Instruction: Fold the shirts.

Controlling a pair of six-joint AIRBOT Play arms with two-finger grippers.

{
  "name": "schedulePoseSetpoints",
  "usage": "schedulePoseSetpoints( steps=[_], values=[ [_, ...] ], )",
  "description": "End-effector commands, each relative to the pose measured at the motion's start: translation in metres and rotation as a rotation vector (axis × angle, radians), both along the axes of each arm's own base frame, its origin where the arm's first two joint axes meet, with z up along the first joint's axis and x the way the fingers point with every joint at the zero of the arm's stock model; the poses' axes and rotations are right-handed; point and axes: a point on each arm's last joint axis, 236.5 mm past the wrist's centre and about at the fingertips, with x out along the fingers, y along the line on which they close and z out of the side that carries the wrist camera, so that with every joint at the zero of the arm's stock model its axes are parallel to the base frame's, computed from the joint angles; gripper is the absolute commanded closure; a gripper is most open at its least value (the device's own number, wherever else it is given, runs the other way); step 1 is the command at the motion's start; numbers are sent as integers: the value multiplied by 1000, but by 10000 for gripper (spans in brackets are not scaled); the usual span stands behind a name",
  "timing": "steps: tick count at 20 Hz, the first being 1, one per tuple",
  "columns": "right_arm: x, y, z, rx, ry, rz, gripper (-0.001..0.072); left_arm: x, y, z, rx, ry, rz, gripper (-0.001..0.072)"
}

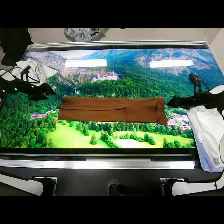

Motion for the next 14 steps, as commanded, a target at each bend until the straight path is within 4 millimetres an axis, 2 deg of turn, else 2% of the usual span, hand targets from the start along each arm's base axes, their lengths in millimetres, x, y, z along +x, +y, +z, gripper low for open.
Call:
schedulePoseSetpoints(
  steps=[1,3,7,10,13,14],
  values=[
    [-24,16,-24,168,135,25,-4,-6,-7,40,17,-68,-22,97],
    [-27,22,-40,215,177,21,-4,-12,-16,53,20,-80,-45,97],
    [-28,44,-58,373,241,4,-4,-21,-35,70,23,-97,-94,98],
    [-22,69,-51,541,218,31,-3,-24,-57,72,21,-97,-143,100],
    [-18,78,-52,540,215,38,9,-25,-85,72,20,-107,-200,100],
    [-15,81,-55,522,209,40,64,-24,-95,72,19,-116,-219,100]
  ],
)
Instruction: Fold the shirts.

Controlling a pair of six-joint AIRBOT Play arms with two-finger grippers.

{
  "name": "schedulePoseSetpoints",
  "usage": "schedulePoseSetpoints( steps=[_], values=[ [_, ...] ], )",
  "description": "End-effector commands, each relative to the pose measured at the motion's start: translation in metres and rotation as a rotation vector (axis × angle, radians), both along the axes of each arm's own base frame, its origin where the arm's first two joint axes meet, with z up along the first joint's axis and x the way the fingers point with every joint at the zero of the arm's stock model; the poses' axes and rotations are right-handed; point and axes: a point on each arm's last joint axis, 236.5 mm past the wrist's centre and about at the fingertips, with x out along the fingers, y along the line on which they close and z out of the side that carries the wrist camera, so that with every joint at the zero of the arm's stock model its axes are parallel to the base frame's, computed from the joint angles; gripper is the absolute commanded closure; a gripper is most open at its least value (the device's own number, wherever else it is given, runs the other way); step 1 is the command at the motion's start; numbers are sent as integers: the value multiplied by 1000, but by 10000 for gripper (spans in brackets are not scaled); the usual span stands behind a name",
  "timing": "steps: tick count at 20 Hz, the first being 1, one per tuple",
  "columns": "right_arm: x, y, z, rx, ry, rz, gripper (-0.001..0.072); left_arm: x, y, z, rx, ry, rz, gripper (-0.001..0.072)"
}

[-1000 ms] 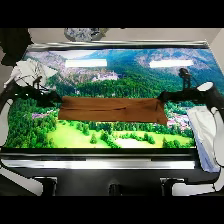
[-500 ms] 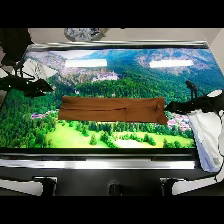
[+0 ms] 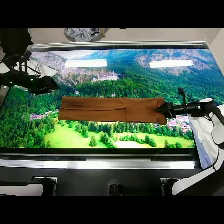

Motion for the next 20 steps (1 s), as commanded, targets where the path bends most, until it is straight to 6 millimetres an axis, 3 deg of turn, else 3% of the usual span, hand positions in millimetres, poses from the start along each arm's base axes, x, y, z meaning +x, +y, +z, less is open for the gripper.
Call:
schedulePoseSetpoints(
  steps=[1,2,3,4,5,6,7,10,12,15,17,20],
  values=[
    [9,16,-4,3,-22,6,241,0,-35,2,0,-24,-68,100],
    [11,23,-2,-2,-24,9,482,0,-47,0,0,-27,-91,111],
    [14,28,5,-6,-16,-3,677,0,-61,-4,-1,-27,-116,116],
    [17,32,18,-22,-50,7,675,0,-75,-9,-2,-26,-140,214],
    [19,35,35,-46,-92,19,676,1,-93,-17,-4,-31,-168,502],
    [20,38,52,-72,-130,30,676,1,-113,-26,-14,-46,-199,614],
    [18,41,70,-110,-157,43,676,0,-137,-36,-34,-57,-223,678],
    [4,51,123,-232,-227,74,677,-25,-224,-80,-137,7,-300,679],
    [-8,61,160,-287,-287,81,677,-45,-269,-110,-188,77,-336,679],
    [-32,79,212,-311,-359,81,677,-59,-330,-126,-350,150,-280,679],
    [-46,84,238,-313,-389,61,677,-64,-358,-134,-429,182,-237,679],
    [-67,88,265,-315,-424,53,677,-78,-382,-153,-488,256,-206,679]
  ],
)
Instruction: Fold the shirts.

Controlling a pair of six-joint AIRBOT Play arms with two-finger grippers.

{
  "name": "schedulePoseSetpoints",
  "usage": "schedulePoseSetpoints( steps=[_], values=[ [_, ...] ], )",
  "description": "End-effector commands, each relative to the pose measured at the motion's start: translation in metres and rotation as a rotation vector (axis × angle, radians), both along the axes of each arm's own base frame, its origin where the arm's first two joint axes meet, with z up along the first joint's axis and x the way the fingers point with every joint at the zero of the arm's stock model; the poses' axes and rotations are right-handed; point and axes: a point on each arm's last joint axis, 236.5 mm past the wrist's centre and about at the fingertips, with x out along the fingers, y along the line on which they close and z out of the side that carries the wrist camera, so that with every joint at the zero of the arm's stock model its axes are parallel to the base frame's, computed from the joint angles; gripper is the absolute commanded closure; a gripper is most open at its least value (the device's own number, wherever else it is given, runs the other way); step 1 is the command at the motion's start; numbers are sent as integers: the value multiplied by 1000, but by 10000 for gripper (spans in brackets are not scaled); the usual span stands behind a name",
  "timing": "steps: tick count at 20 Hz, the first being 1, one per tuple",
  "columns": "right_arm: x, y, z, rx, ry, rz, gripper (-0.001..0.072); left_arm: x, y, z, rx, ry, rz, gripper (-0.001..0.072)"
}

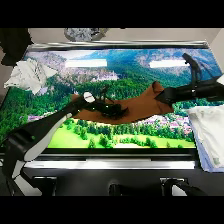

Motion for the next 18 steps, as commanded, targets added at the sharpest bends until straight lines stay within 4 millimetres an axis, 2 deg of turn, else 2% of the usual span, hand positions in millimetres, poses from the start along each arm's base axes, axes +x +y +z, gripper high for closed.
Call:
schedulePoseSetpoints(
  steps=[1,3,5,7,8,10,13,16,18],
  values=[
    [-31,8,37,-7,-40,-7,677,-12,-38,-17,-90,97,63,679],
    [-39,9,51,-7,-73,-19,677,-12,-52,-17,-125,110,99,679],
    [-42,9,55,-1,-72,-35,676,-17,-72,-8,-172,107,123,679],
    [-38,4,45,-22,-46,-45,677,-10,-75,4,-179,50,133,681],
    [-34,2,38,-24,-25,-48,677,0,-67,12,-168,6,138,681],
    [-19,5,27,14,3,-56,677,23,-34,33,-104,-117,117,682],
    [9,35,27,133,-25,-44,678,59,45,80,45,-301,123,681],
    [19,97,15,194,-20,35,677,83,123,141,178,-494,158,681],
    [25,146,3,248,-8,69,677,87,164,187,232,-603,200,681]
  ],
)
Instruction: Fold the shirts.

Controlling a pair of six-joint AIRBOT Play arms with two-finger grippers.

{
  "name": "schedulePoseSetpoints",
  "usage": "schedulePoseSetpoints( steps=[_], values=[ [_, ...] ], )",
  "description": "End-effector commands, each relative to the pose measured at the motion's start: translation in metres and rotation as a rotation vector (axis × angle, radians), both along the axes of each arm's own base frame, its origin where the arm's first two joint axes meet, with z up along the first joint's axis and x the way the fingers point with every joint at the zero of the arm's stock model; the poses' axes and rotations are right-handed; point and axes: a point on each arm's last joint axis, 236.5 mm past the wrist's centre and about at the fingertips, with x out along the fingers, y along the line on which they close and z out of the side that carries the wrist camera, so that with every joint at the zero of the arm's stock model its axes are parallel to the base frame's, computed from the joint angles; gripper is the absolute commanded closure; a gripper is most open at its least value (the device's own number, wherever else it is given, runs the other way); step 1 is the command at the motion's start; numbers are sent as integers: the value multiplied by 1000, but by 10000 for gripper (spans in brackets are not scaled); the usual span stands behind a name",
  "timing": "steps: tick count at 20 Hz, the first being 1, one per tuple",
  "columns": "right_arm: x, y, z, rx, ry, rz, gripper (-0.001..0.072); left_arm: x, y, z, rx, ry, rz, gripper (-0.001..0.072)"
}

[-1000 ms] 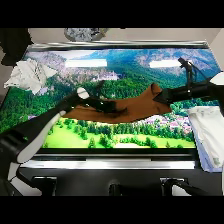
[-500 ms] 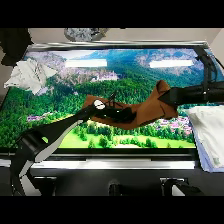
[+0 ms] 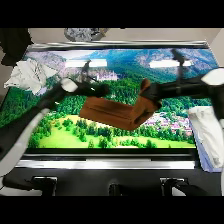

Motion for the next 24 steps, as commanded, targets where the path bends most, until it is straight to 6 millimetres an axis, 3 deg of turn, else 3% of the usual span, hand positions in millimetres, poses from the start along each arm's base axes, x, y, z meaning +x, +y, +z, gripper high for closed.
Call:
schedulePoseSetpoints(
  steps=[1,4,7,8,9,10,12,14,16,18,21,22,24],
  values=[
    [20,77,-14,118,-1,18,677,10,87,72,159,-201,89,681],
    [42,138,-42,235,55,-47,677,-6,111,128,145,-297,128,680],
    [51,191,-94,300,163,-133,674,-25,111,159,127,-350,120,680],
    [52,206,-108,321,193,-161,583,-29,109,162,126,-352,110,680],
    [48,223,-119,354,219,-160,322,-33,105,162,127,-349,98,680],
    [43,234,-120,388,211,-126,126,-35,104,160,129,-341,91,681],
    [37,234,-113,392,134,-19,84,-36,103,151,135,-325,86,680],
    [41,204,-109,349,103,37,84,-37,106,140,158,-307,84,681],
    [49,148,-106,249,80,66,84,-36,113,132,209,-303,84,680],
    [49,71,-113,54,79,73,84,-31,128,129,272,-322,101,680],
    [1,-70,-165,-387,312,39,82,-19,161,127,307,-317,167,679],
    [-17,-91,-181,-443,392,28,83,-16,172,126,311,-312,191,679],
    [-30,-77,-206,-357,451,-7,87,-11,188,126,305,-297,238,679]
  ],
)
